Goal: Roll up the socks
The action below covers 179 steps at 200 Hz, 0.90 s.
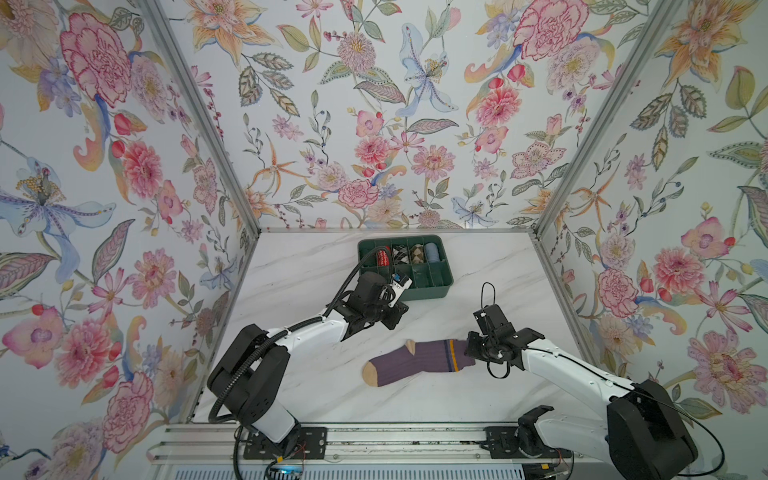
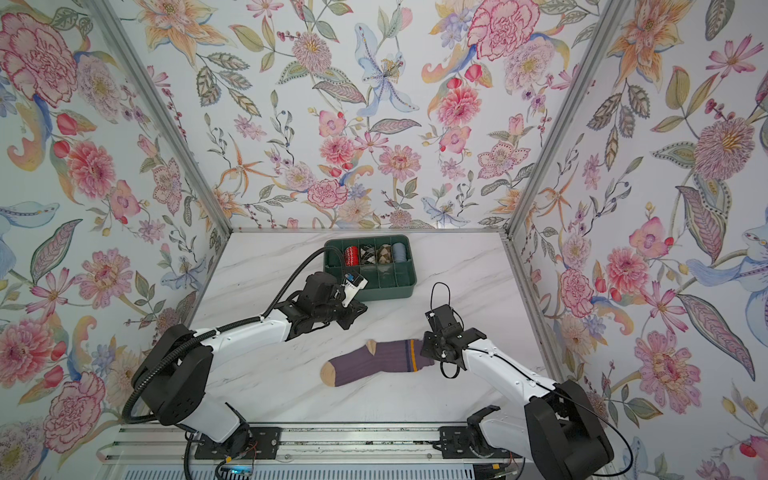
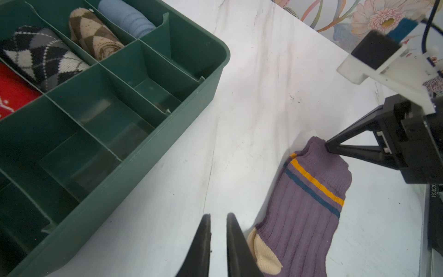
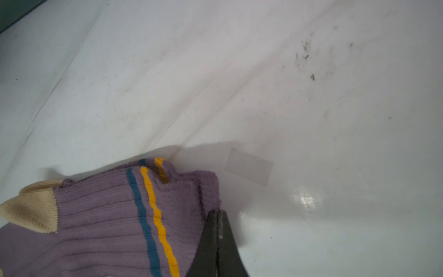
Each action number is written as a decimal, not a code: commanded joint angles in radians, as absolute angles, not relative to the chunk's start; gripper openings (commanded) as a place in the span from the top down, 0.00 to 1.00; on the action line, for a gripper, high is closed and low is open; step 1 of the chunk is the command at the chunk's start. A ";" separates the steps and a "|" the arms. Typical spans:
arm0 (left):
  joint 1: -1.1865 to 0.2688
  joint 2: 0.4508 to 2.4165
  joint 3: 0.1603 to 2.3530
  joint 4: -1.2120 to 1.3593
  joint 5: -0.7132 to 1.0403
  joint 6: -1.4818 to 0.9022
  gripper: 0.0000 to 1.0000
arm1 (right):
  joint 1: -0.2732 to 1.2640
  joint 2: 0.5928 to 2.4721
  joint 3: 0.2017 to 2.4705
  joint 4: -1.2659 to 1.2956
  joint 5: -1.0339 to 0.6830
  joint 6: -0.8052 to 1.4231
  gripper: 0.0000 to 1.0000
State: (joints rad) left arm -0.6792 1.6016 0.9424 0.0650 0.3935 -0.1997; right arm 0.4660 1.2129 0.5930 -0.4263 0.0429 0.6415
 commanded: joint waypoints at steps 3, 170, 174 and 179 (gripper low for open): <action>-0.701 1.619 0.960 0.067 0.420 -0.225 0.83 | 0.450 1.236 0.646 -0.440 0.062 0.584 1.00; -0.704 1.670 0.969 0.090 0.451 -0.241 0.83 | 0.558 1.282 0.690 -0.342 -0.150 0.624 1.00; -0.704 1.672 0.970 0.090 0.452 -0.241 0.83 | 0.560 1.284 0.689 -0.338 -0.154 0.625 1.00; -0.704 1.673 0.970 0.090 0.454 -0.240 0.83 | 0.561 1.288 0.687 -0.330 -0.160 0.628 1.00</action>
State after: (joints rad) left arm -0.6971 1.6535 0.9459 0.0765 0.4366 -0.2291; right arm 0.5507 1.2686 0.6689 -0.3641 -0.1265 0.6079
